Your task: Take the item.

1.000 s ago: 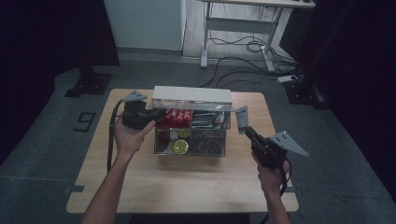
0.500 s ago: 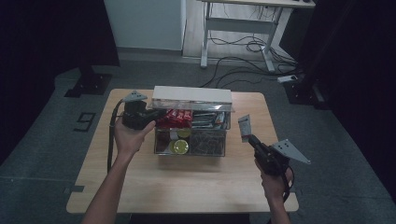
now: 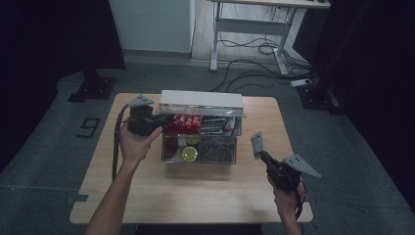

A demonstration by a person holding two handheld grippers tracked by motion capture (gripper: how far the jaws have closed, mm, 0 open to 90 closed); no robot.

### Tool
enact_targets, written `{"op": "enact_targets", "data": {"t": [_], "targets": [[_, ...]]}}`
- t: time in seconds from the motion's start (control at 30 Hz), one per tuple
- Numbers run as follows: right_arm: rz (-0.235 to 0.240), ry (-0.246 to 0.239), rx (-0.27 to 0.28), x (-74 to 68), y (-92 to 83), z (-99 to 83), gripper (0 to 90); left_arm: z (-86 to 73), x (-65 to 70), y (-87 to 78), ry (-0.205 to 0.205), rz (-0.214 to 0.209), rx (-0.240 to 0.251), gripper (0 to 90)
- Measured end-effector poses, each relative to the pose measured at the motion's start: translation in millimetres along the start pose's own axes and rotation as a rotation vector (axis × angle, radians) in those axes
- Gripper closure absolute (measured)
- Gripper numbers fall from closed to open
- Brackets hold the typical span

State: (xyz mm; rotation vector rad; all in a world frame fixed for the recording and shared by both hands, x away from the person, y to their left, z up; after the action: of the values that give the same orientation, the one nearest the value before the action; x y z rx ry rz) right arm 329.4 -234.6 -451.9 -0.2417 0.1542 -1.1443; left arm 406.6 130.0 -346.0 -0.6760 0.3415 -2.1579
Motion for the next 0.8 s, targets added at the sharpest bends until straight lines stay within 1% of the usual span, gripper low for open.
{"op": "enact_targets", "data": {"t": [0.17, 0.47, 0.8], "targets": [[-0.008, 0.008, -0.027, 3.5, 5.2, -12.0, 89.9, 0.1, 0.0, 0.1, -0.001, 0.000, 0.000, 89.4], [-0.015, 0.019, -0.059, 8.6, 9.3, -24.9, 89.9, -0.5, -0.6, 1.1, -0.004, -0.002, -0.002, 89.3], [-0.018, 0.028, -0.111, 11.3, 16.8, -43.9, 89.9, -1.3, -2.1, 0.9, -0.008, -0.001, -0.001, 89.2]]}}
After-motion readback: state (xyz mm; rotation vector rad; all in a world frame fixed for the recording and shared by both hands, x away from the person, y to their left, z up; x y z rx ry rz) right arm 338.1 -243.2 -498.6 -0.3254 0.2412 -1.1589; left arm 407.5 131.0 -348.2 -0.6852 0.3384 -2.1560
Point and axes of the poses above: each handheld gripper's, and its own axes: y roughly forward along the jaws, z roughly out of its top, x roughly to its right, the point moved 5 cm from there along y, roughly forward along the jaws, and after that the axes turned 9 degrees about -y, right-handed, at the moved point
